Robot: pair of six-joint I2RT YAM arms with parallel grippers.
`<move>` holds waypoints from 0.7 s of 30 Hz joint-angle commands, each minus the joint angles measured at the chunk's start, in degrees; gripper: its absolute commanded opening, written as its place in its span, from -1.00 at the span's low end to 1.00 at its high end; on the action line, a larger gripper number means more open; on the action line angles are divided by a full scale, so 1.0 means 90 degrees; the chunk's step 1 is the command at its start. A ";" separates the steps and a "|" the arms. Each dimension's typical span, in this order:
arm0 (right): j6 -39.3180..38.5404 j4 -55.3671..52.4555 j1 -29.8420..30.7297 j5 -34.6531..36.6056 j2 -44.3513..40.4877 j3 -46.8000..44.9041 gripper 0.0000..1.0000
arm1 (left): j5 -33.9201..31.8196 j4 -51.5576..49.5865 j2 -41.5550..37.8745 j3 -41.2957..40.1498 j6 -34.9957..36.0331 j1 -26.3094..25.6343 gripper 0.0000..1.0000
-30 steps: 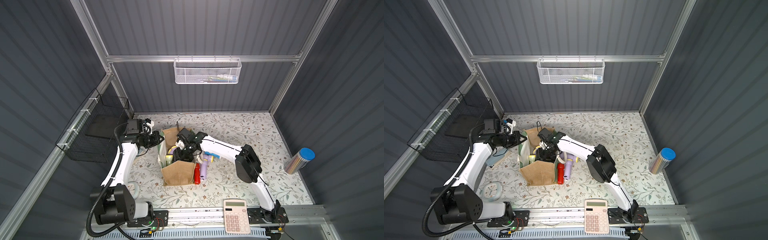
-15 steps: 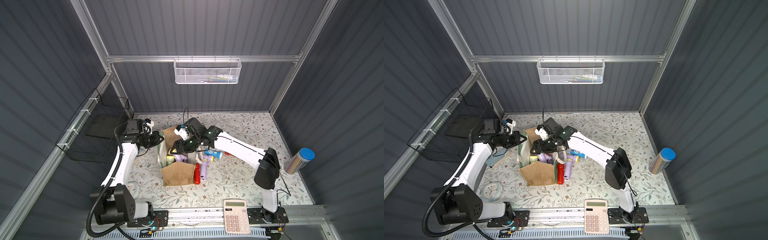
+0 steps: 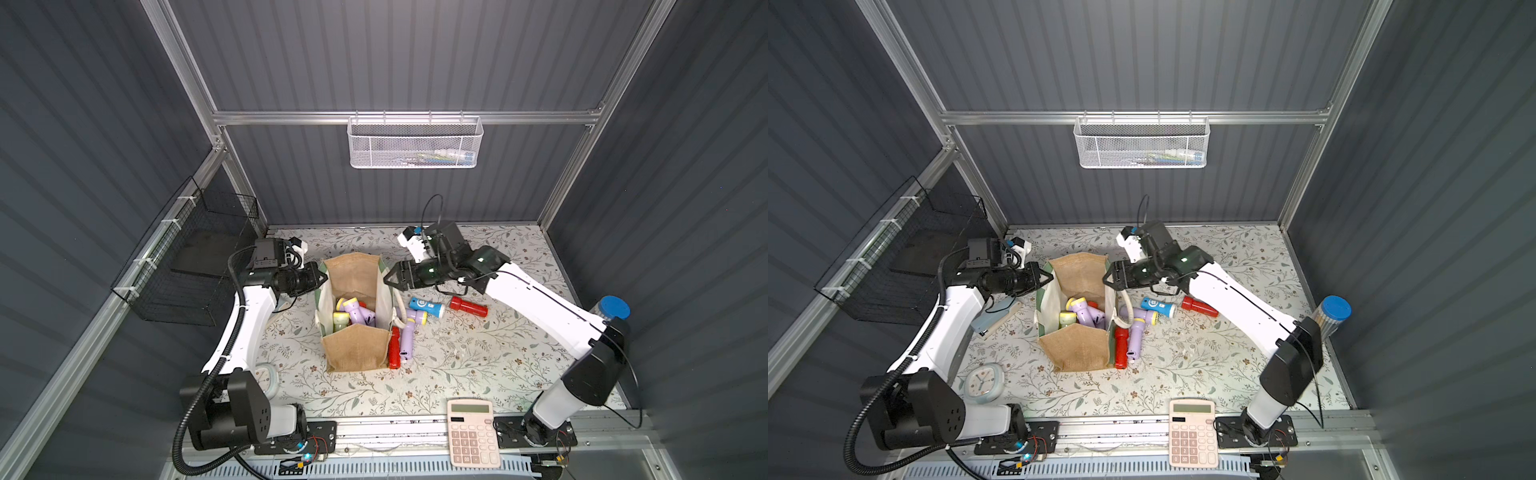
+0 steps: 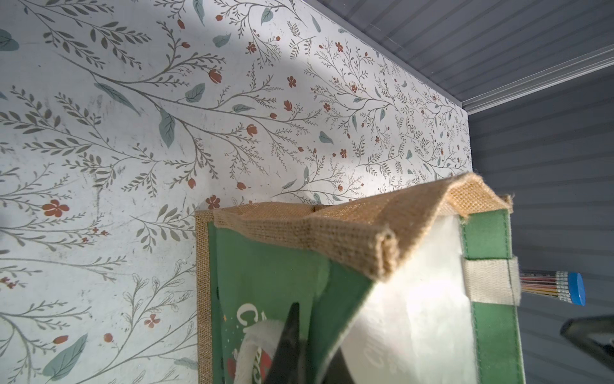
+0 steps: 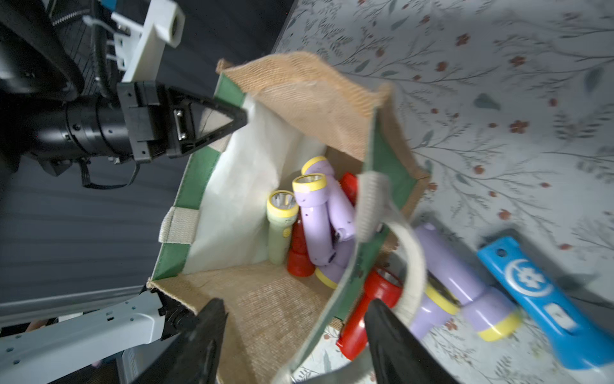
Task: Put the flashlights into the tote bags
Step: Place the flashlight in the canvas bag, then pick up the flashlight from the center of the board.
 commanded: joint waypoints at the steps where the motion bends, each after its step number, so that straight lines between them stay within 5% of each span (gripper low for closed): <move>1: 0.0025 0.0016 -0.0475 0.0580 -0.0589 -0.0564 0.40 | -0.0015 -0.0109 -0.0067 -0.0016 0.0102 -0.0002 -0.94; 11: 0.1742 0.0361 -0.2274 0.0704 -0.1791 -0.2732 0.44 | -0.0132 -0.0133 0.0051 0.0000 0.0102 -0.0002 -0.94; 21: 0.4004 0.0899 -0.3095 0.1136 -0.2200 -0.4409 0.45 | -0.0172 -0.0146 0.0110 0.0001 0.0111 -0.0003 -0.94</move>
